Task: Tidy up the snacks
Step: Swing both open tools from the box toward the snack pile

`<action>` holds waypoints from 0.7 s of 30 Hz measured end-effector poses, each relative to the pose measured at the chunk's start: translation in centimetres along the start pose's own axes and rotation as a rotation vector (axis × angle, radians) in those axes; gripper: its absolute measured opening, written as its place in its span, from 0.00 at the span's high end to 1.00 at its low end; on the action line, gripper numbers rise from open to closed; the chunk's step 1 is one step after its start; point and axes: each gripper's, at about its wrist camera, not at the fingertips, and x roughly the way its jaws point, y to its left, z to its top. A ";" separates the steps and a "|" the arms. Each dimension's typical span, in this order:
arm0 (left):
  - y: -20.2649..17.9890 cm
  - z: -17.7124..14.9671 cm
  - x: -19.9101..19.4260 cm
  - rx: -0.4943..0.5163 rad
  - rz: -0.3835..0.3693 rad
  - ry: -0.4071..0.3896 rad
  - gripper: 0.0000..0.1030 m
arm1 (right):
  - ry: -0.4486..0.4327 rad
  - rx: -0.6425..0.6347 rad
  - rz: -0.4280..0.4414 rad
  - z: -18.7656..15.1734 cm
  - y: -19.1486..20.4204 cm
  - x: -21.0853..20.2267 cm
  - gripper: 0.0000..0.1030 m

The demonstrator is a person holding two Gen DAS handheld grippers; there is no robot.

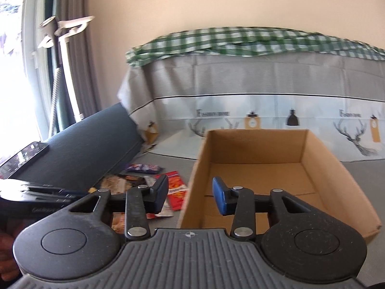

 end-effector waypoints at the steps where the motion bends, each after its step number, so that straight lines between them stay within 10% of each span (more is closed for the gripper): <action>1: 0.2 0.2 0.0 -0.017 0.004 -0.001 0.72 | -0.001 -0.017 0.017 0.0 0.7 0.2 0.60; 17: 5.4 0.3 0.2 -0.276 0.132 0.008 0.52 | 0.134 -0.118 0.152 -1.7 6.9 5.8 0.57; 21: 5.6 0.4 0.3 -0.285 0.148 0.010 0.47 | 0.188 -0.112 0.196 -2.0 8.1 8.2 0.38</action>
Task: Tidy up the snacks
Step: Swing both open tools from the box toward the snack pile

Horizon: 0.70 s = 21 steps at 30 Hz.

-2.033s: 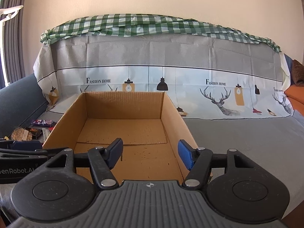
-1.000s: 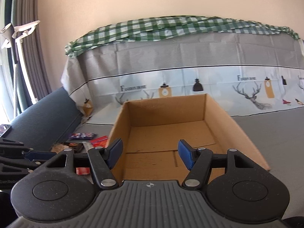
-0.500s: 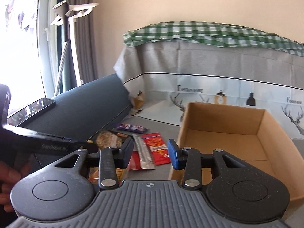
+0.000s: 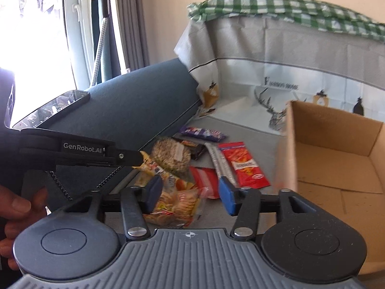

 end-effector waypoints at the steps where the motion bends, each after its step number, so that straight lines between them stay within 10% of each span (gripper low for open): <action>1: 0.0 -0.1 0.0 -0.001 0.004 -0.003 0.46 | 0.014 0.007 0.008 0.0 0.2 0.7 0.32; 21: 0.5 0.2 0.3 -0.019 -0.008 0.018 0.33 | 0.271 0.179 0.000 -1.7 -0.5 10.5 0.12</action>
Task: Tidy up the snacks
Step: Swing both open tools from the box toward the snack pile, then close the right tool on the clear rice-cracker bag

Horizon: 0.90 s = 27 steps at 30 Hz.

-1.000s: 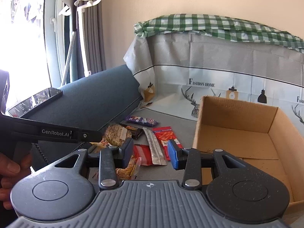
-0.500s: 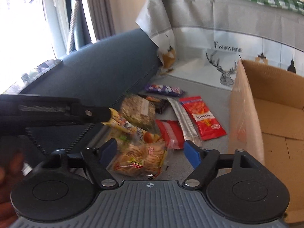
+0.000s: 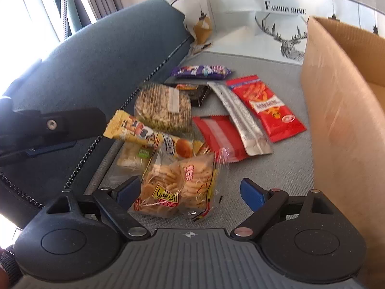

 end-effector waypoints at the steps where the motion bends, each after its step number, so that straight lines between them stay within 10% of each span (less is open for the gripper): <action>1: 0.0 0.0 0.0 0.000 -0.001 0.000 0.33 | 0.006 0.001 0.000 0.0 0.0 0.1 0.12; 8: -0.1 0.0 0.0 0.005 0.001 0.004 0.32 | 0.008 -0.045 -0.005 -0.3 0.5 0.3 0.20; 18: -0.2 -0.1 0.0 0.011 0.003 0.006 0.31 | -0.028 -0.077 0.013 0.0 0.2 -1.2 0.62; 27: -0.3 -0.1 -0.1 0.013 0.004 0.006 0.31 | -0.082 -0.094 -0.036 0.1 -0.5 -3.5 0.67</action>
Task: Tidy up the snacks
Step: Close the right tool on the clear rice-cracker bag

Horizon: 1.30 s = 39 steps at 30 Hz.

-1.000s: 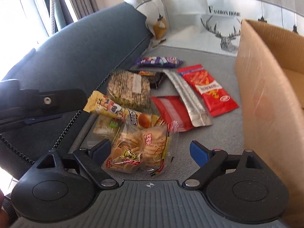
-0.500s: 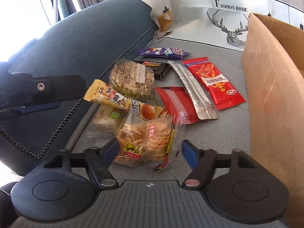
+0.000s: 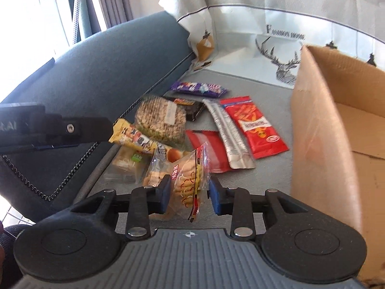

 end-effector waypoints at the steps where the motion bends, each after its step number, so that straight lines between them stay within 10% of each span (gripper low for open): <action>1: 0.0 0.0 0.0 0.001 -0.001 0.000 0.31 | -0.002 0.001 -0.002 0.1 -0.1 -0.4 0.67; 17: -0.3 -0.2 -0.1 0.011 -0.001 -0.003 0.29 | -0.015 -0.016 0.017 -3.1 -0.9 -5.8 0.67; 24: -1.0 -0.2 0.7 0.049 -0.008 0.024 0.60 | -0.009 -0.031 0.030 -3.8 -1.1 -4.2 0.66; 32: -1.1 -0.1 1.9 0.037 -0.001 0.053 0.64 | -0.010 -0.046 0.036 -3.6 -1.1 -2.8 0.65; 39: -0.2 0.5 3.3 -0.029 0.057 0.080 0.64 | -0.024 -0.040 0.054 -3.2 -0.9 -2.3 0.35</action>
